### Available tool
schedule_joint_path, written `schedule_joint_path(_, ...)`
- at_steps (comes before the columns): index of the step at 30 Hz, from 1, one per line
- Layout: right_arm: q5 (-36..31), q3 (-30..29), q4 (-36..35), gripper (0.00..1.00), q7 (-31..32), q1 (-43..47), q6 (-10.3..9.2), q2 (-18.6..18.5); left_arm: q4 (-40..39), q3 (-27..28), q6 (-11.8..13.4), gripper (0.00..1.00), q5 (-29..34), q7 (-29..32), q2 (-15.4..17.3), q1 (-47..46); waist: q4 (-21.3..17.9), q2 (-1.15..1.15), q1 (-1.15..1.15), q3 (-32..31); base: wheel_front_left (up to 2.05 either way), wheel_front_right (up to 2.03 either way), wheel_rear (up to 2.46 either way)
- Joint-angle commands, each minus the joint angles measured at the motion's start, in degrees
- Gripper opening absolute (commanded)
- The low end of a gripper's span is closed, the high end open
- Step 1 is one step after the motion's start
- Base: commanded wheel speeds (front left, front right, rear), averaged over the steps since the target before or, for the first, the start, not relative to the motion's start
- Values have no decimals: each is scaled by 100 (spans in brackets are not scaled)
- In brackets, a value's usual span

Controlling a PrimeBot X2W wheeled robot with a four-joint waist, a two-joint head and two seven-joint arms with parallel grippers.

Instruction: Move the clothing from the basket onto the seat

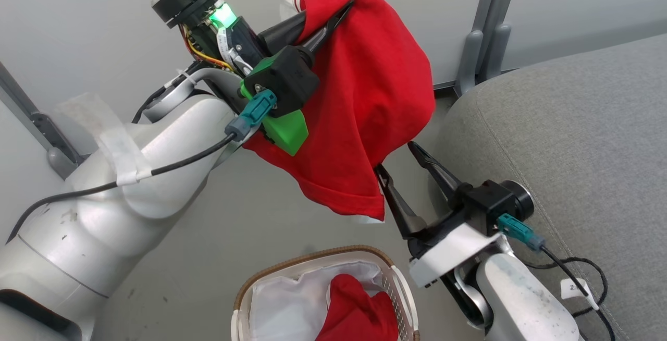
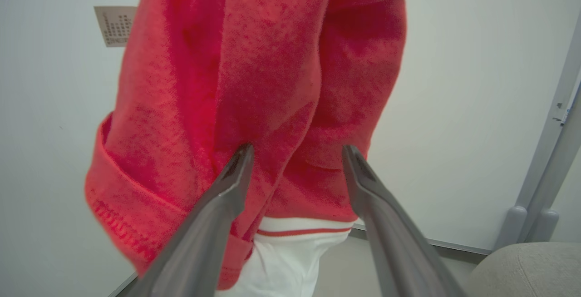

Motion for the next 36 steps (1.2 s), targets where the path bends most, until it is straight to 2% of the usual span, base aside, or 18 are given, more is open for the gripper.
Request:
schedule_joint_path(1,46,126,82,100,-28,-155,-6,-25,-12,-24,-11,0,-43,2,-30,-11,28,0,0,0,0,0,0)
schedule_joint_path(8,395,685,334,100,-28,-731,-6,-74,-157,-198,-12,0,-67,3,-124,104,129,0,0,-3,0,0,0)
schedule_joint_path(15,697,948,404,100,-28,-1195,-6,-117,-195,-259,-12,0,-135,3,-171,168,182,0,0,-6,0,0,0)
schedule_joint_path(16,722,969,415,63,-28,-1245,-6,-115,-190,-259,-12,0,-132,3,-179,185,185,0,0,-6,0,0,0)
schedule_joint_path(18,753,991,437,29,-28,-1308,-6,-109,-173,-251,-12,0,-150,3,-186,217,188,0,0,-7,0,0,0)
schedule_joint_path(19,765,995,445,17,-28,-1323,-6,-106,-162,-244,-12,0,-162,3,-187,228,189,0,0,-9,0,0,0)
schedule_joint_path(20,781,998,451,0,-28,-1335,-6,-103,-153,-233,-12,0,-177,3,-183,246,188,0,0,-9,0,0,0)
schedule_joint_path(28,679,908,384,0,-28,-1175,-6,-86,-63,-55,36,0,-316,3,-111,539,162,0,0,-28,0,0,0)
schedule_joint_path(36,466,592,310,0,-28,-1077,-6,-106,-41,288,193,0,-588,3,-150,1199,118,0,0,-35,0,0,0)
